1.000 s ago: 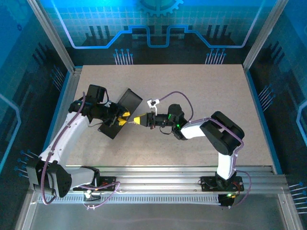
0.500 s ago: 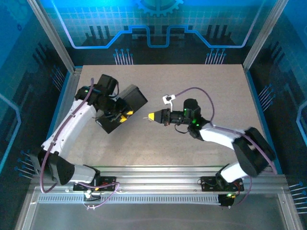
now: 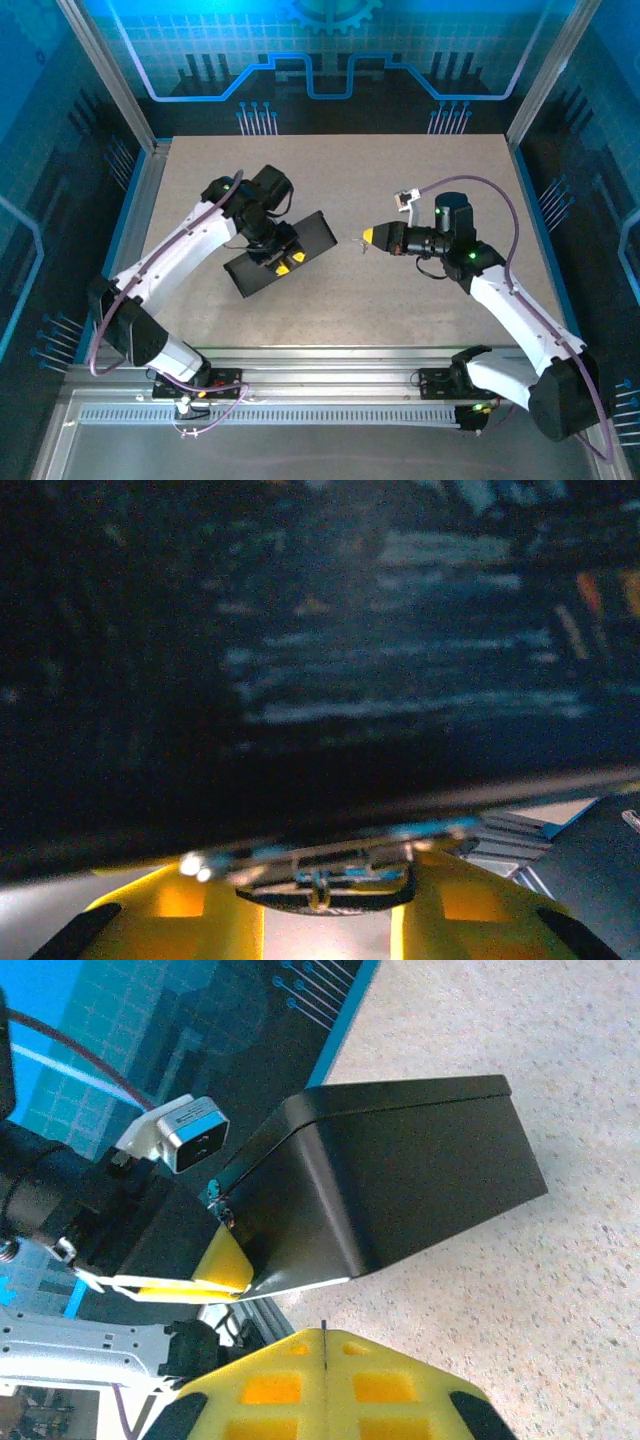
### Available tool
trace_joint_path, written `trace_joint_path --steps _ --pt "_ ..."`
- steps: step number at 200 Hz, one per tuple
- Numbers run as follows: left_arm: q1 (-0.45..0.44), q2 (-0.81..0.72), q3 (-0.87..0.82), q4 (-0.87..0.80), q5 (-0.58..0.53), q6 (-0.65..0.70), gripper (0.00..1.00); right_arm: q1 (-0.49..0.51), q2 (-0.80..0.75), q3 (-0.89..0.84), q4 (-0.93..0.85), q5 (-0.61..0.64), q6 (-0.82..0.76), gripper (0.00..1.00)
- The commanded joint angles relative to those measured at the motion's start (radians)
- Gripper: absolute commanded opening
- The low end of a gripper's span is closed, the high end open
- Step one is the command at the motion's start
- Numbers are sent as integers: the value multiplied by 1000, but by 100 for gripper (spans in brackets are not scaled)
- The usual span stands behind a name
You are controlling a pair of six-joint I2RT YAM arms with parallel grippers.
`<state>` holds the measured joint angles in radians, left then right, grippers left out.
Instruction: Unlock the padlock with the key
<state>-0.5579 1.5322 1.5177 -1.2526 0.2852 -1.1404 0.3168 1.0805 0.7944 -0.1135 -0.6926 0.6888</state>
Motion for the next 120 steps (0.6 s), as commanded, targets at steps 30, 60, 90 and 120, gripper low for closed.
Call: trace_joint_path --steps 30,60,90,120 --pt "11 43 24 15 103 -111 0 -36 -26 39 -117 -52 -25 0" --pt "56 111 56 34 179 -78 3 -45 4 54 -102 -65 -19 0" --pt "137 189 142 -43 204 11 23 -50 31 79 -97 -69 -20 0" --pt "208 260 232 -110 188 101 36 -51 59 94 -91 -64 -19 0"
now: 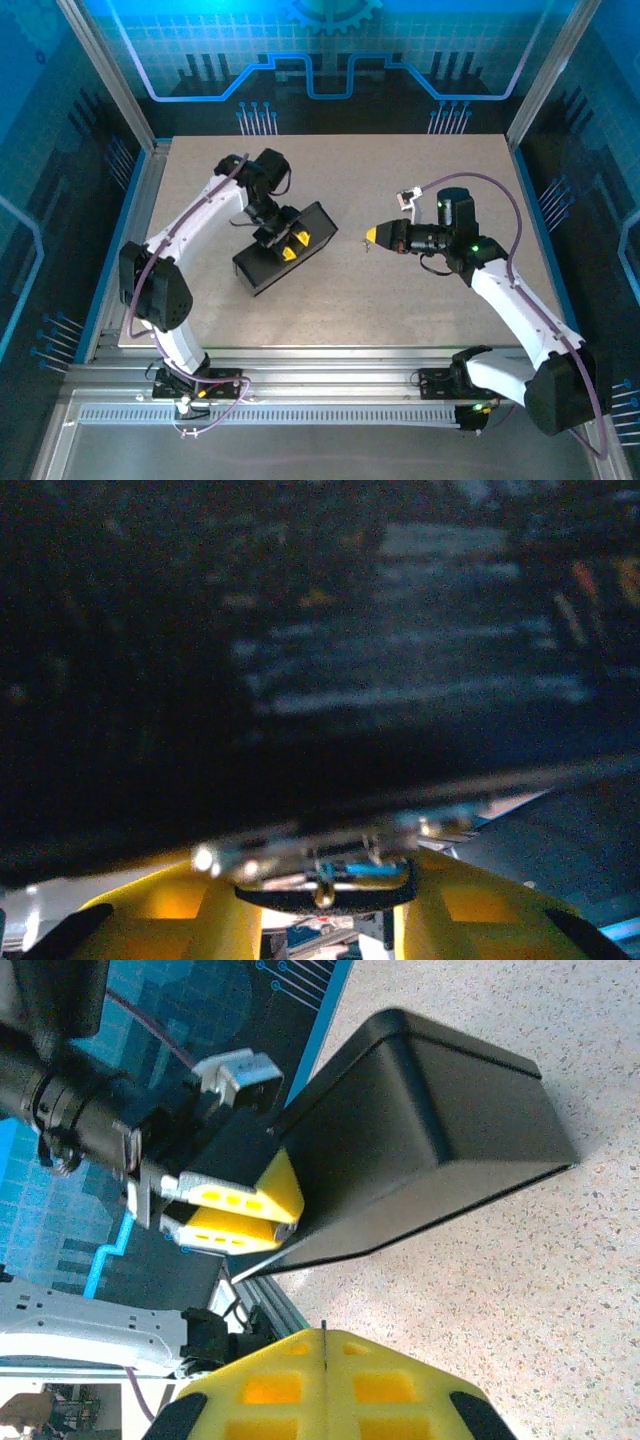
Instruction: Unlock the padlock with the key
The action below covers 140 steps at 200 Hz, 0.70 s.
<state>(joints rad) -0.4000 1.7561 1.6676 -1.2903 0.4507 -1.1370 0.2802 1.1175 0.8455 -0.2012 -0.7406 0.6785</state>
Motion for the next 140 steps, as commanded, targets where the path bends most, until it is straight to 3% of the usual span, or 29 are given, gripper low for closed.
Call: trace_joint_path --steps 1,43,100,140 --pt "53 38 84 -72 23 100 36 -15 23 50 -2 -17 -8 0" --pt "132 88 197 -109 21 191 56 2 81 91 34 -15 17 0" --pt "153 7 245 -17 30 298 53 58 170 160 76 -15 43 0" --pt "76 -133 74 274 47 496 47 54 248 190 150 -101 73 0"
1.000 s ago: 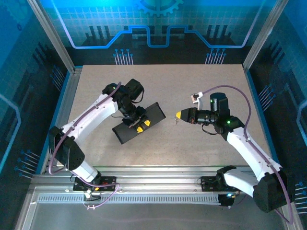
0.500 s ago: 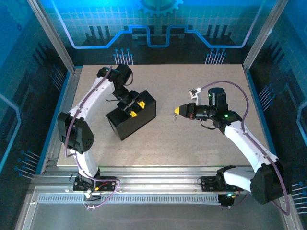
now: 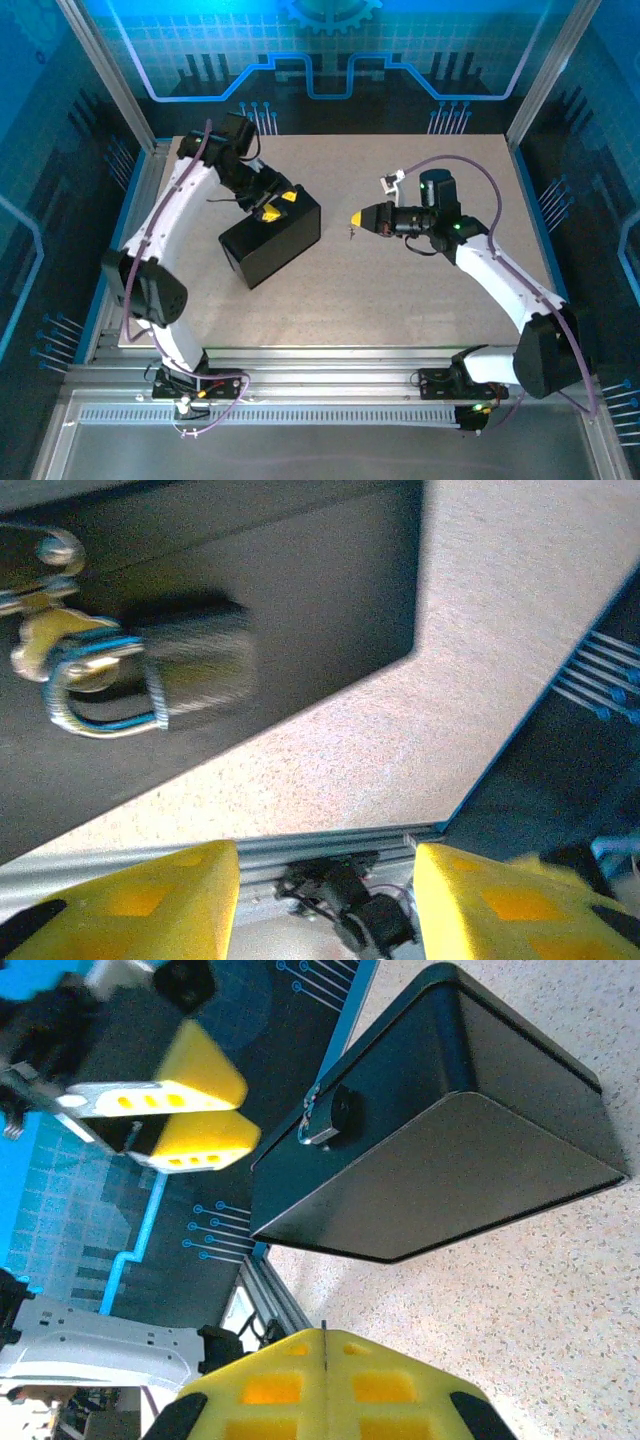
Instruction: Unlock the padlock with the key
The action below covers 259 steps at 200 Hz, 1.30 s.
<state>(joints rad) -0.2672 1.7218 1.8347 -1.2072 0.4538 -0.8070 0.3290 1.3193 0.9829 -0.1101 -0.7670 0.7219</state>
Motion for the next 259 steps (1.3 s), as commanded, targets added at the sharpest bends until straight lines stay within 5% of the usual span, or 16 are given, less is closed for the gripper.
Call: trace_joint_path --steps 1,41,111,168,259 --pt "-59 -101 -96 200 46 174 47 5 48 54 59 -76 30 0" --pt "-162 -154 -337 552 186 333 47 1 90 108 35 -105 48 0" --pt "-151 -146 -510 916 362 253 47 25 85 94 63 -70 114 0" --pt "-103 -161 -606 1112 454 112 38 37 96 80 103 -46 137 0" --pt "-99 -142 -611 1169 528 62 31 45 136 94 160 -22 166 0"
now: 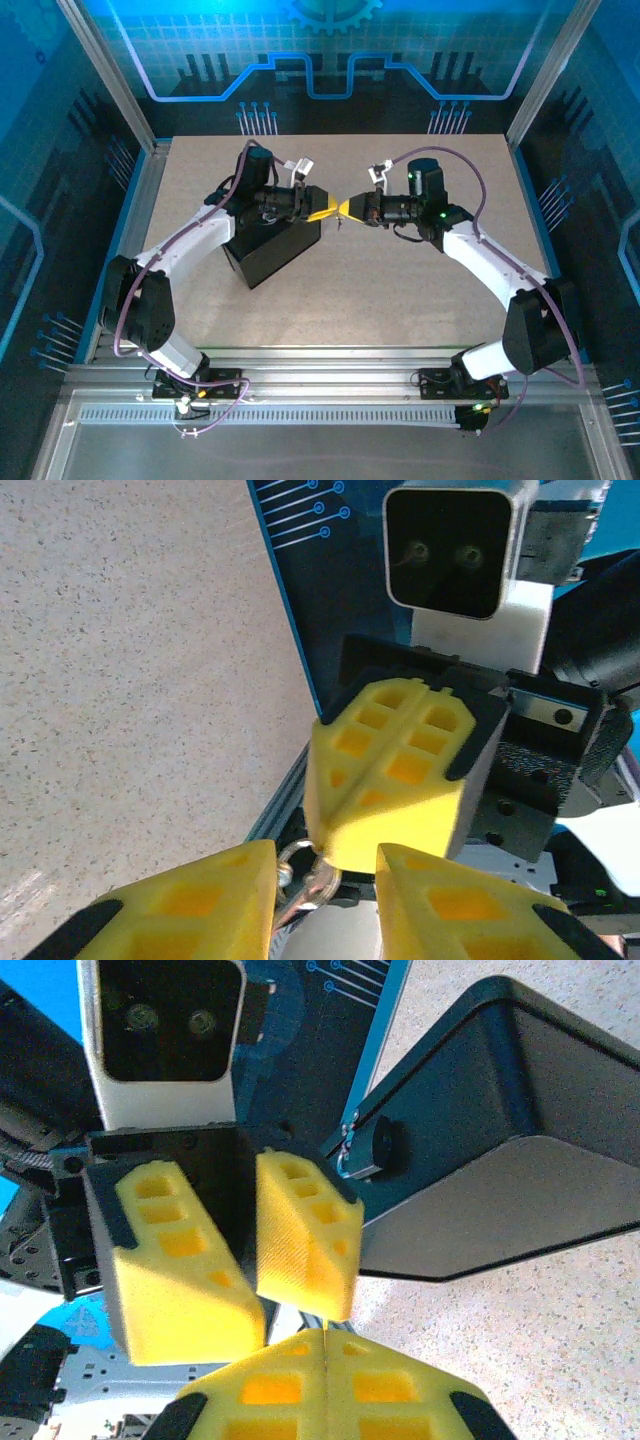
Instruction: Unlock the padlock with the key
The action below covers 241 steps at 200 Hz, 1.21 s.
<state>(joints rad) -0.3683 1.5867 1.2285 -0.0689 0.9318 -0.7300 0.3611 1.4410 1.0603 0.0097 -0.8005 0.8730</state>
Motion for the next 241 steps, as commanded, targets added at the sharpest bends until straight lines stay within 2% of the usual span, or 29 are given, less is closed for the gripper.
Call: trace_joint_path --steps 1,64,95,133,219,241 --pt "2 -7 -4 31 51 -15 31 12 14 17 42 12 15 0" --pt "27 -9 0 -22 39 8 30 13 16 0 91 11 38 0" --pt "46 -12 1 -48 25 15 33 14 8 -3 101 8 42 0" --pt "45 -19 -17 3 55 -24 32 18 34 5 133 16 59 0" --pt "46 -24 -8 -38 63 0 30 39 72 23 200 27 84 0" --pt "53 -20 3 -68 47 16 35 39 63 21 197 20 84 0"
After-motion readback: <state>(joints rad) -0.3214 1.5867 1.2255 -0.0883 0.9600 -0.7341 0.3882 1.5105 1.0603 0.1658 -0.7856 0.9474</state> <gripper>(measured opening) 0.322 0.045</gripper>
